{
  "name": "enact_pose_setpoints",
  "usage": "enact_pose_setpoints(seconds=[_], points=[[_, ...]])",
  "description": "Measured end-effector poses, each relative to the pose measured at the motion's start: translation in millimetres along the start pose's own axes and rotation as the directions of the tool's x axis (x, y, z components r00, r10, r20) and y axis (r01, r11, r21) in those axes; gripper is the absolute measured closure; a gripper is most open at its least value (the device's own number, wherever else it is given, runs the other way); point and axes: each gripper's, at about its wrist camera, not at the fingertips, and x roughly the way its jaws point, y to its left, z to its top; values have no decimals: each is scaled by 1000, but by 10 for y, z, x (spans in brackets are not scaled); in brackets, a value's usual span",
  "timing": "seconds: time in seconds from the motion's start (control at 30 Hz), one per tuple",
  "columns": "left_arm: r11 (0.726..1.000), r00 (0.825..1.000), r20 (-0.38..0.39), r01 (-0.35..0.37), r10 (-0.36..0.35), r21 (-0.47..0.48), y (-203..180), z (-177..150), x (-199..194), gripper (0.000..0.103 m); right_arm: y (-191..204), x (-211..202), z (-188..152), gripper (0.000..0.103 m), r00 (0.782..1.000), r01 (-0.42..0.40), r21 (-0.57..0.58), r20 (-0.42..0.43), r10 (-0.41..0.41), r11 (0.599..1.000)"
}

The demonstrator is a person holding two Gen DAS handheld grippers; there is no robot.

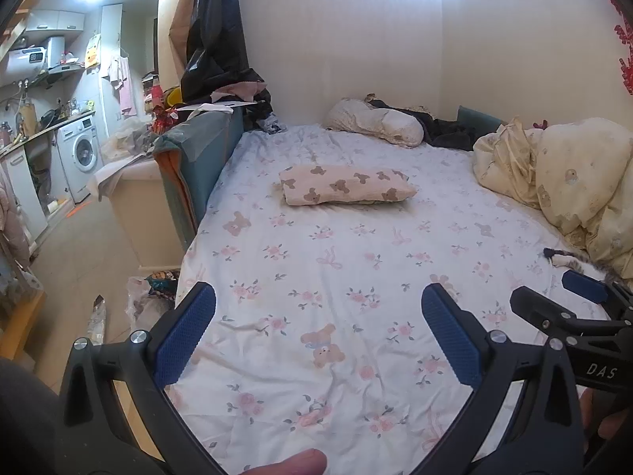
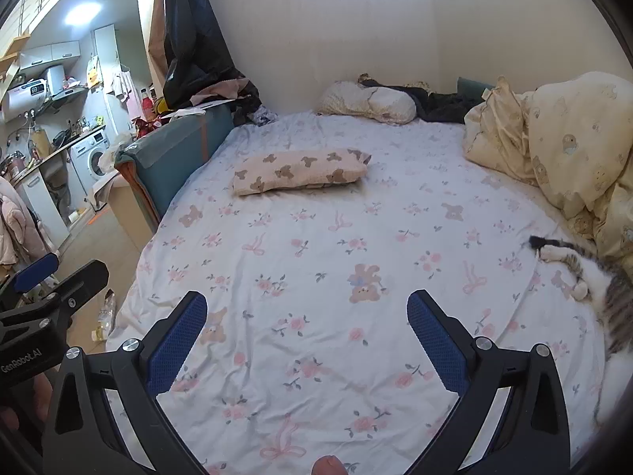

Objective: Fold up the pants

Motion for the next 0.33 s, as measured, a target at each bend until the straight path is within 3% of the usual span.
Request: enact_pose_setpoints(seconds=[0.23, 0.33], points=[[999, 998, -60, -3, 1, -32, 93, -23, 132, 1, 1, 17, -26, 0, 1000, 13, -1, -4, -13, 1000], [999, 999, -49, 7, -9, -42, 107, -43, 110, 0, 3, 19, -32, 0, 1000, 13, -10, -1, -13, 1000]])
